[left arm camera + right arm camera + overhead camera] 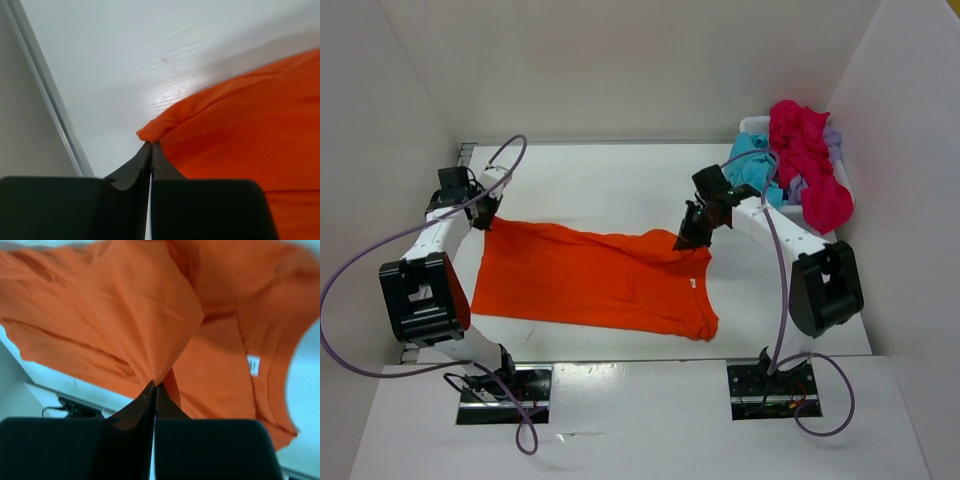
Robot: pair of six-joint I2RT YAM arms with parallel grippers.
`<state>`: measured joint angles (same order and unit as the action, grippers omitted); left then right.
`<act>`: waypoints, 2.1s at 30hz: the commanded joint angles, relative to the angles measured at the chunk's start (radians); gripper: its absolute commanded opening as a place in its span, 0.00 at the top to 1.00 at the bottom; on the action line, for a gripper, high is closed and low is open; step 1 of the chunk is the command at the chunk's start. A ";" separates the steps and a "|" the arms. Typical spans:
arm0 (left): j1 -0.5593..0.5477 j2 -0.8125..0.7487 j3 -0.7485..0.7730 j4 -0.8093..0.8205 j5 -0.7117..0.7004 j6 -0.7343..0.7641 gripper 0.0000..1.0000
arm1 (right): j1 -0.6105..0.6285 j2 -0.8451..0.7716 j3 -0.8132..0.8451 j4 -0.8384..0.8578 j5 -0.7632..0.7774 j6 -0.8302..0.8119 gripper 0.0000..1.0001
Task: Fold and stack the t-shirts
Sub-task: Fold the other side of the tshirt into a rectangle
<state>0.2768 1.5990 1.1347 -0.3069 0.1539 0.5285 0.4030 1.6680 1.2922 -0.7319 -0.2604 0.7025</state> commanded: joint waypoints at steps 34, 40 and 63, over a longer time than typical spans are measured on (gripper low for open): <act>0.002 -0.024 -0.179 0.061 -0.165 0.185 1.00 | 0.114 -0.237 -0.392 0.023 -0.220 0.088 1.00; 0.002 0.007 -0.124 0.072 -0.174 0.156 0.95 | 0.123 -0.195 -0.392 0.032 -0.192 0.066 1.00; 0.022 -0.111 -0.113 -0.037 -0.220 0.237 0.60 | 0.123 -0.016 -0.235 0.107 -0.160 0.020 1.00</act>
<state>0.2924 1.5238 0.9901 -0.2962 -0.1001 0.7387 0.5175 1.6447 1.0336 -0.6579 -0.4126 0.7395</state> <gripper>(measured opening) 0.410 0.002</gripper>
